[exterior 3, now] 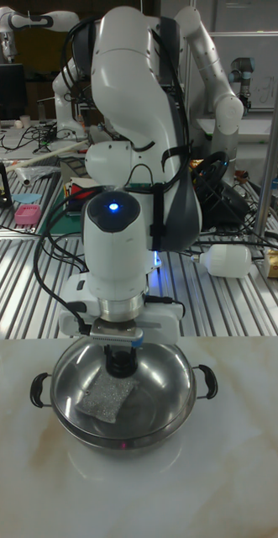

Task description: Cover the pot with the lid

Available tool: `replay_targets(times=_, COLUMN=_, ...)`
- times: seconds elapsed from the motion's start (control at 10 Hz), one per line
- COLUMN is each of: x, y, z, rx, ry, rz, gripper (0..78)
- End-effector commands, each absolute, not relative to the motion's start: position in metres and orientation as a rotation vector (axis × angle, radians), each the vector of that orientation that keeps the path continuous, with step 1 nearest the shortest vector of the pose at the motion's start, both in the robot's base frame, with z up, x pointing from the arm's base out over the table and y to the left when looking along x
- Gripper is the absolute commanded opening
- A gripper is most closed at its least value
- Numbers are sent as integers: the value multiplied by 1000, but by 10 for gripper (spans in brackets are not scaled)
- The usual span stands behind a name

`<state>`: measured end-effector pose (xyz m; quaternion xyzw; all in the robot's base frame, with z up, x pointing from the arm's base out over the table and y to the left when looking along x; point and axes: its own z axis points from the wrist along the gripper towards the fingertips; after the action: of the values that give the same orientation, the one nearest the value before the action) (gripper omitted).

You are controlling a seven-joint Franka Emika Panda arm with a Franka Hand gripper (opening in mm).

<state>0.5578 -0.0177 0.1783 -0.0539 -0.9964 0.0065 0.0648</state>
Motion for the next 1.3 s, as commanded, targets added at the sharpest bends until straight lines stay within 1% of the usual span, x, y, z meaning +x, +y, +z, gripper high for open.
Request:
replay_targets(times=0.1, x=560, y=-18, z=181, rx=-164, ry=-3015, rz=7, gripper=11)
replay_targets(times=1.3, x=562, y=-15, z=174, rx=-165, ry=-3021, rz=7, gripper=11)
